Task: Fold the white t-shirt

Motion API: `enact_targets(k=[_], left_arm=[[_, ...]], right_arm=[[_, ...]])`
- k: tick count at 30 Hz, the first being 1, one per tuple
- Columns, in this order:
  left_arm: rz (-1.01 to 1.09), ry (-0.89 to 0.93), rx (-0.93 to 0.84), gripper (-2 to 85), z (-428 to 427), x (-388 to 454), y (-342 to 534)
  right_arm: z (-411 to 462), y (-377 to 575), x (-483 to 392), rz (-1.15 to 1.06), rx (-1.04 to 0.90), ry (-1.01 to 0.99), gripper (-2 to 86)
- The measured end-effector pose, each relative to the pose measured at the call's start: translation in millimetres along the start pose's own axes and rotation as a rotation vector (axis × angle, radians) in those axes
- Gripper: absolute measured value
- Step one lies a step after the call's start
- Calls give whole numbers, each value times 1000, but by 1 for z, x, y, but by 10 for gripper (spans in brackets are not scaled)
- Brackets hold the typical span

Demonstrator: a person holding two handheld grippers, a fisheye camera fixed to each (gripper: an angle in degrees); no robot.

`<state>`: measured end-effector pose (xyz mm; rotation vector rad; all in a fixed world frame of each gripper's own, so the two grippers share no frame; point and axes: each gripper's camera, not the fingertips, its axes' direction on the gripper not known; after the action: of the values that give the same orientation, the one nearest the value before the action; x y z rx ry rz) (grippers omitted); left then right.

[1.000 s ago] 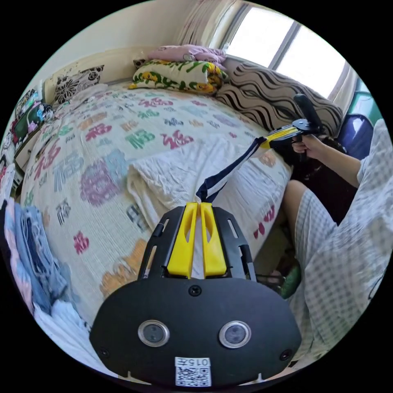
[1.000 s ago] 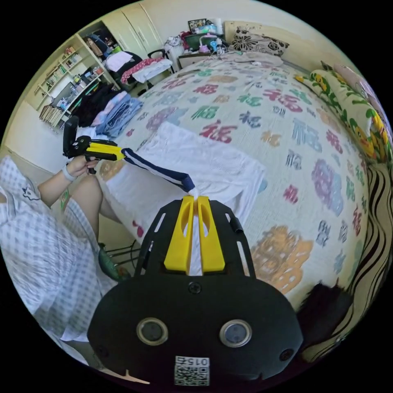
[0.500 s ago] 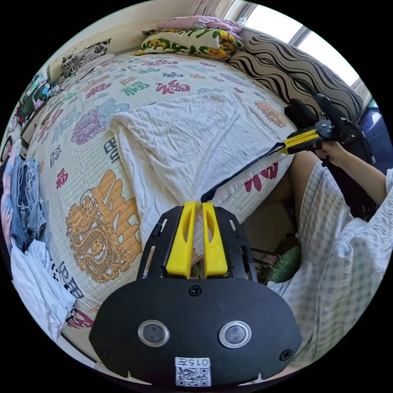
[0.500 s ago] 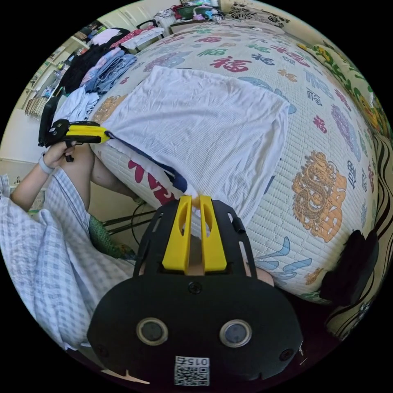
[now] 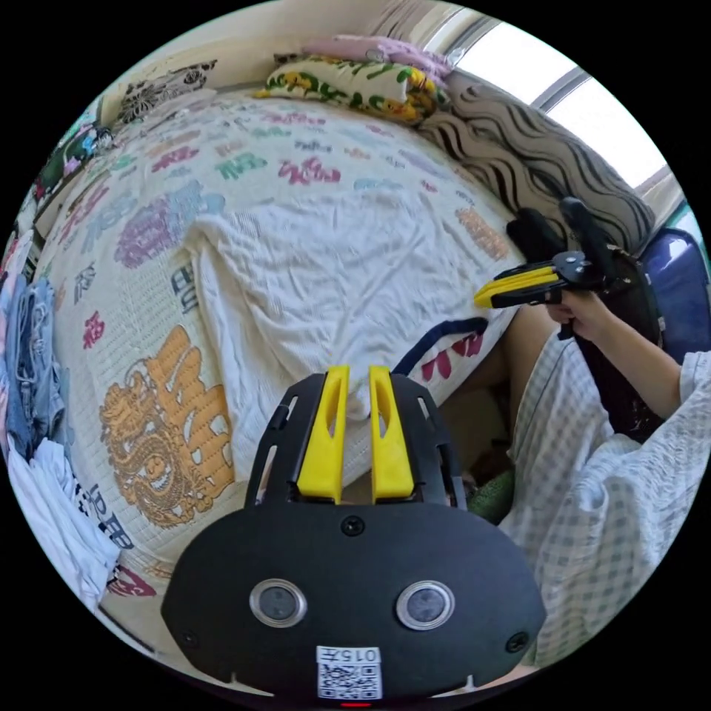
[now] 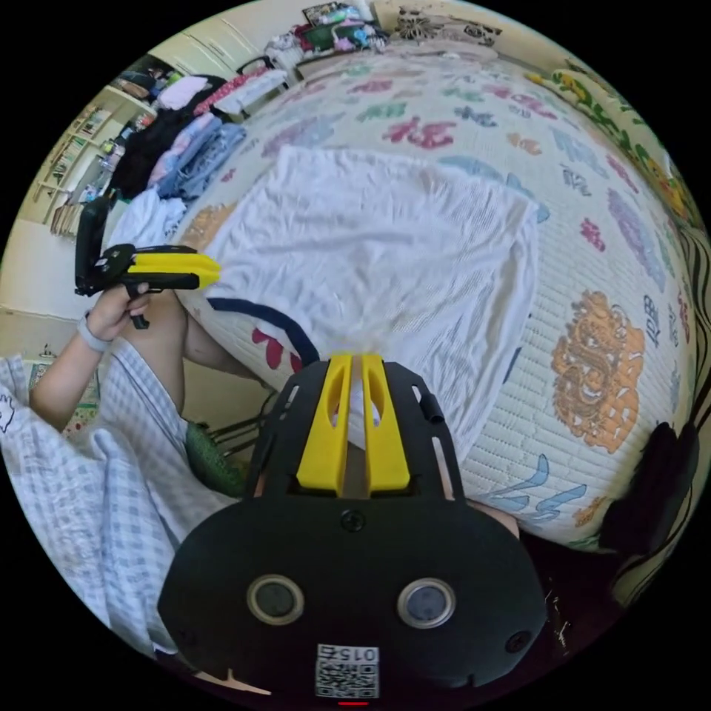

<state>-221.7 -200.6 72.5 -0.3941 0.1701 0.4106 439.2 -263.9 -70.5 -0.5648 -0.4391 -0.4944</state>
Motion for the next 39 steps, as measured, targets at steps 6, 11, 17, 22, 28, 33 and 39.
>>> enact_targets(k=[6, 11, 17, 22, 28, 33, 39], left_arm=[[-55, 66, 108, 45, -27, -27, 7], [-314, 88, 308, 78, -54, -105, -24], [-502, 225, 281, 78, -10, -162, -65], [-518, 168, 302, 11, -3, -173, -72], [-421, 28, 265, 2, 2, -168, -82], [-440, 61, 292, 28, -8, -168, -64], [-262, 5, 296, 55, -52, -101, -4]], right_arm=[[-25, 5, 45, 131, 123, -124, 17], [-48, -18, 123, 393, 339, -257, 60], [-14, -59, 160, 554, 298, -384, 58], [-6, -73, 164, 562, 281, -297, 7], [-7, -80, 166, 568, 286, -229, 7], [-16, -77, 148, 528, 235, -112, 54], [-30, -37, 68, 273, 224, -191, 63]])
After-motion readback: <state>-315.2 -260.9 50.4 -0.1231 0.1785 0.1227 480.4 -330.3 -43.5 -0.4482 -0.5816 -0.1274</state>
